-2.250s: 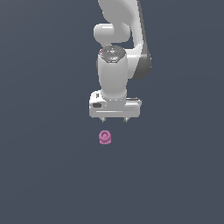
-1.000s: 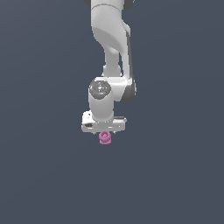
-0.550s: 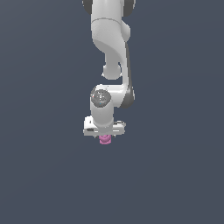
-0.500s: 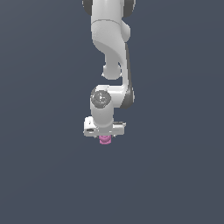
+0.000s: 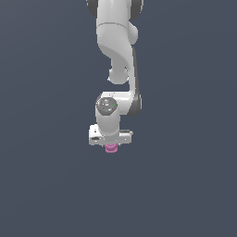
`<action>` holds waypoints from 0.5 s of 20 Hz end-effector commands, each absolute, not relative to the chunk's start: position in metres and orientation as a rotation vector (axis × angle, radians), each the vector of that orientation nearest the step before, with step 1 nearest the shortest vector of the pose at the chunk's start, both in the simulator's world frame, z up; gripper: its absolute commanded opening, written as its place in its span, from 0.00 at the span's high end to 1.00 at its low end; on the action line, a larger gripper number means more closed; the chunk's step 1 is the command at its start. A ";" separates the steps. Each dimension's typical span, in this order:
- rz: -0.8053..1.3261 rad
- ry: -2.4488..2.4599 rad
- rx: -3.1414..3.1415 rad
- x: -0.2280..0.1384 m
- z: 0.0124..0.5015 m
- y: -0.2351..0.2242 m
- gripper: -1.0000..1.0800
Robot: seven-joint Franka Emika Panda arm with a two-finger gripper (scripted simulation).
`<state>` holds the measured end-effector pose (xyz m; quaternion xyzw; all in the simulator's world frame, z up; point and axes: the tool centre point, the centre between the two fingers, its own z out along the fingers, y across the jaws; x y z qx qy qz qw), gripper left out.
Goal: Pick up the object and move it to a goal position.
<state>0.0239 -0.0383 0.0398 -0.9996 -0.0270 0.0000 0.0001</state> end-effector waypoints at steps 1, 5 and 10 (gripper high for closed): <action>0.000 -0.085 -3.140 0.024 0.039 -0.038 1.00; -0.001 -0.085 -3.141 0.024 0.040 -0.038 1.00; -0.001 -0.085 -3.141 0.022 0.048 -0.032 1.00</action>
